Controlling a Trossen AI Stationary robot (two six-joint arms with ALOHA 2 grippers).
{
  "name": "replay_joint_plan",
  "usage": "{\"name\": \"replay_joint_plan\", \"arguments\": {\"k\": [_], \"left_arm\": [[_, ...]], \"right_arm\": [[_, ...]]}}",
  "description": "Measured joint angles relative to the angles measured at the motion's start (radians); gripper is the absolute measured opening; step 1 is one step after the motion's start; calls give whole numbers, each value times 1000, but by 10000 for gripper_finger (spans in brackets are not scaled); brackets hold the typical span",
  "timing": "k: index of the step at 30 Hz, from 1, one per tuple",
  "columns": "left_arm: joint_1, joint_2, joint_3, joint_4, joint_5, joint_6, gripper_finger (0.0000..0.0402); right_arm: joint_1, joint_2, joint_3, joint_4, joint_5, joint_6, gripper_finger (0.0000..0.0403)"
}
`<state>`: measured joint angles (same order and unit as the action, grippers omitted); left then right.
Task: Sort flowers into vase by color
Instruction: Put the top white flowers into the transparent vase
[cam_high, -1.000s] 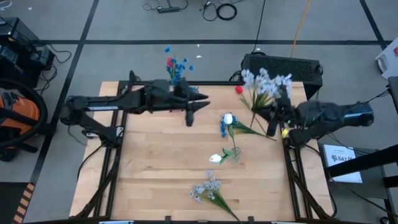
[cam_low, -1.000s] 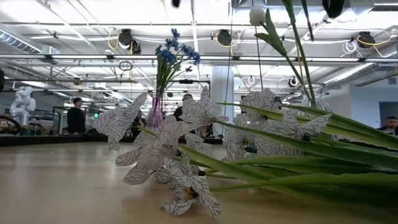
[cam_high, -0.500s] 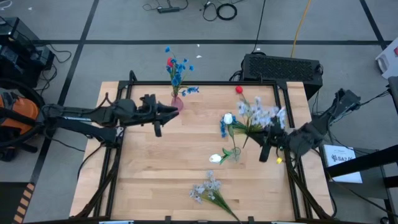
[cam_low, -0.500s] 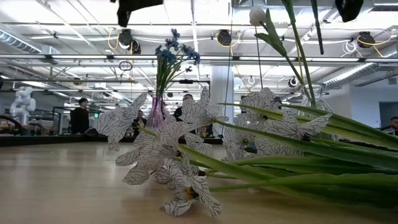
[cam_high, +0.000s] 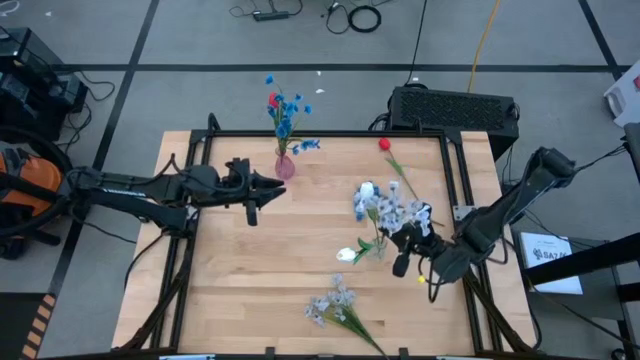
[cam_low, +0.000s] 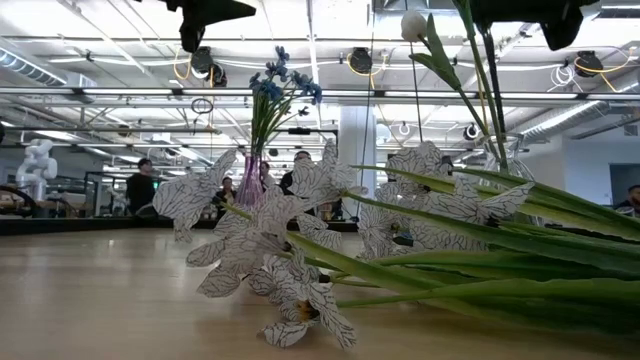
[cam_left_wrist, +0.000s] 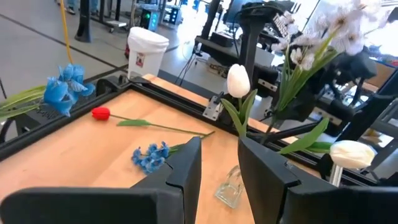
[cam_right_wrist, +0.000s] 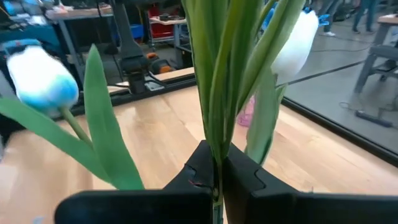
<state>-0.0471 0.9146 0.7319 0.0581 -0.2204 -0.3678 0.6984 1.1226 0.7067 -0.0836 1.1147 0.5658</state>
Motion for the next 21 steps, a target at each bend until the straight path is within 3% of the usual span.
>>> {"name": "replay_joint_plan", "arguments": {"k": [9, 17, 21], "left_arm": [[-2, 0, 0, -3, 12, -21, 111], [-1, 0, 0, -3, 14, -47, 111], [-2, 0, 0, -3, 15, -55, 111]], "right_arm": [[52, 96, 0, -47, 116, 99, 0], [56, 186, 0, -109, 119, 266, 0], [56, 212, 0, -110, 120, 336, 18]]}}
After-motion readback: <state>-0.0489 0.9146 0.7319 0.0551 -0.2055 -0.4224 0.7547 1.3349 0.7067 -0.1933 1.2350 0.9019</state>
